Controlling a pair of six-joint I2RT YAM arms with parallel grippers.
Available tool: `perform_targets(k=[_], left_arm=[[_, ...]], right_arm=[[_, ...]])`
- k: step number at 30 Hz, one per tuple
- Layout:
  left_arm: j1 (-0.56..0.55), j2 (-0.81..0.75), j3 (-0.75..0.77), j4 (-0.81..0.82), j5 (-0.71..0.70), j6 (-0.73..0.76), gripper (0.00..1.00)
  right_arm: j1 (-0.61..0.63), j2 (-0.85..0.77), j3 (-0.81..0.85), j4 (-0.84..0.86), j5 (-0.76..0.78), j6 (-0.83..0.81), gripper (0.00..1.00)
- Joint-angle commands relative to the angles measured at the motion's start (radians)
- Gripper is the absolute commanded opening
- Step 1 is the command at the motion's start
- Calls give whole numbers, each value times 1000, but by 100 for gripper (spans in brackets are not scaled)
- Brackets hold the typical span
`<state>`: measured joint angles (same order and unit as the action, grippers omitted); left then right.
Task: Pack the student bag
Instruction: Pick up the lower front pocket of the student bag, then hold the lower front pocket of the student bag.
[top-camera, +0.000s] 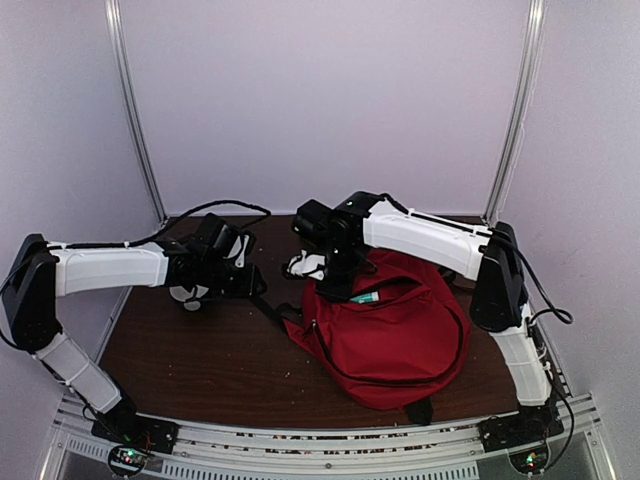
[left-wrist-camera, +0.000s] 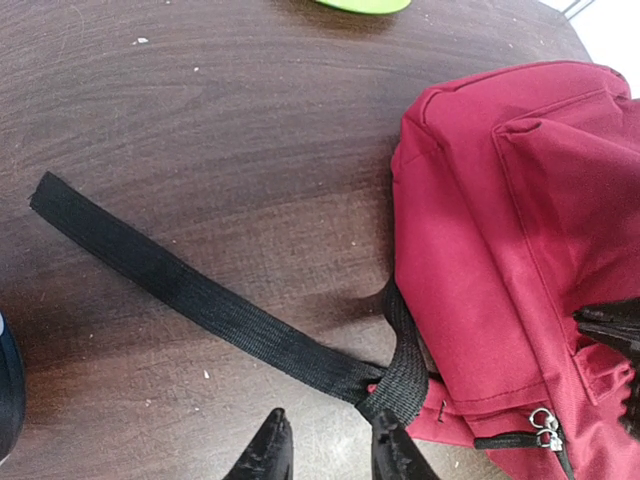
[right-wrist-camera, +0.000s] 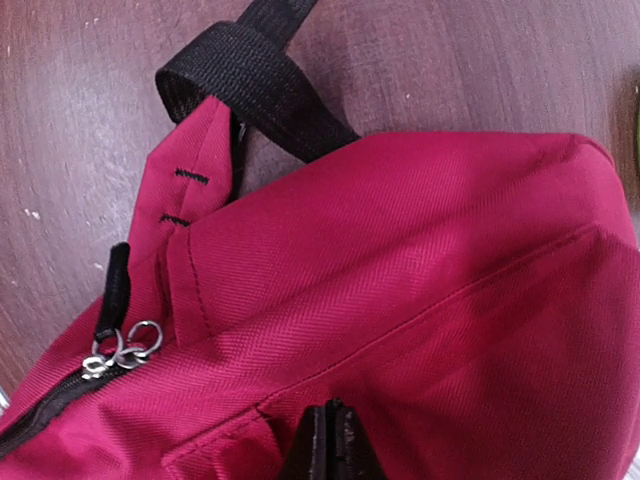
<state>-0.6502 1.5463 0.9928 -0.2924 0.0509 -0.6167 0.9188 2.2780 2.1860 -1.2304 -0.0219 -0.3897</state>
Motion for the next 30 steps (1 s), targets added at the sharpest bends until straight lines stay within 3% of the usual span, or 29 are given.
perform_targets(k=[1,8,13,22,27,30], left_arm=[[1,-35,-7,54,28,37,30],[-75,-37,-15,212,75,135,30],[-195,-78,-73,403,9,260,30],[-307,-28,-140,809,-25,395,33],[-318,56,-98,868,15,437,35],[-329,108,-34,800,31,499,36]], right_arm=[[3,-115,-23,0,-37,18,0],[-44,-278,-79,95,-231,67,0],[-92,-342,-224,176,-370,92,0],[-264,-461,-538,563,-789,309,0],[-330,-526,-666,775,-898,444,0],[-348,-561,-740,918,-924,533,0]])
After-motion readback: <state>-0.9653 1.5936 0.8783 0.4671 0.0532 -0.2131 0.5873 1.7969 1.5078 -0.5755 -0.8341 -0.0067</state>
